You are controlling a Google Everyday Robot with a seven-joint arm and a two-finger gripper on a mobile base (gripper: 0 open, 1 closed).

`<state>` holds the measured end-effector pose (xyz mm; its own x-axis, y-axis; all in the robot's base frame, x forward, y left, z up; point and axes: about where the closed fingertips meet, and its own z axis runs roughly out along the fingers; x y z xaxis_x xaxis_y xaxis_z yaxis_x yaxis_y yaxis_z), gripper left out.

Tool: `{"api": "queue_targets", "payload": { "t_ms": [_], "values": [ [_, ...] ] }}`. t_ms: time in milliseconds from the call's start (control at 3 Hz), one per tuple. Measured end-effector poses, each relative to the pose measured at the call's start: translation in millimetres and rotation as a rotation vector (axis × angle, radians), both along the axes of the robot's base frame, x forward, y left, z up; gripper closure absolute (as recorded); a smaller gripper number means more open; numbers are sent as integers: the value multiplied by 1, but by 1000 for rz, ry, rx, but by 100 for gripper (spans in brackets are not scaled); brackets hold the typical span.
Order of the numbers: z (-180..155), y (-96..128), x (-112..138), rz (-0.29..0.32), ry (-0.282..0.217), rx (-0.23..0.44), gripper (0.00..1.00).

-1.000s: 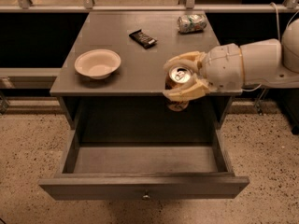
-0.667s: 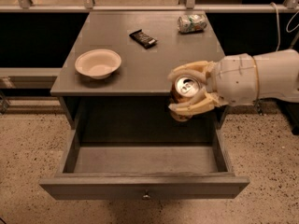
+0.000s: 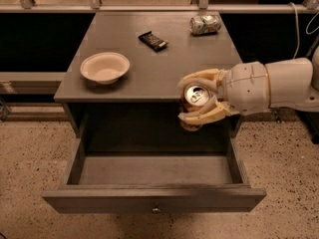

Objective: Place orange can into top drawer

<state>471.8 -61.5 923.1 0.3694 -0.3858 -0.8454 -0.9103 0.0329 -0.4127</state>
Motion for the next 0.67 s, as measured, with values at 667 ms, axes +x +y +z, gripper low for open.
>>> {"api": "queue_targets", "payload": {
  "t_ms": [667],
  "values": [
    [-170, 3, 78, -116, 151, 125, 100]
  ]
}}
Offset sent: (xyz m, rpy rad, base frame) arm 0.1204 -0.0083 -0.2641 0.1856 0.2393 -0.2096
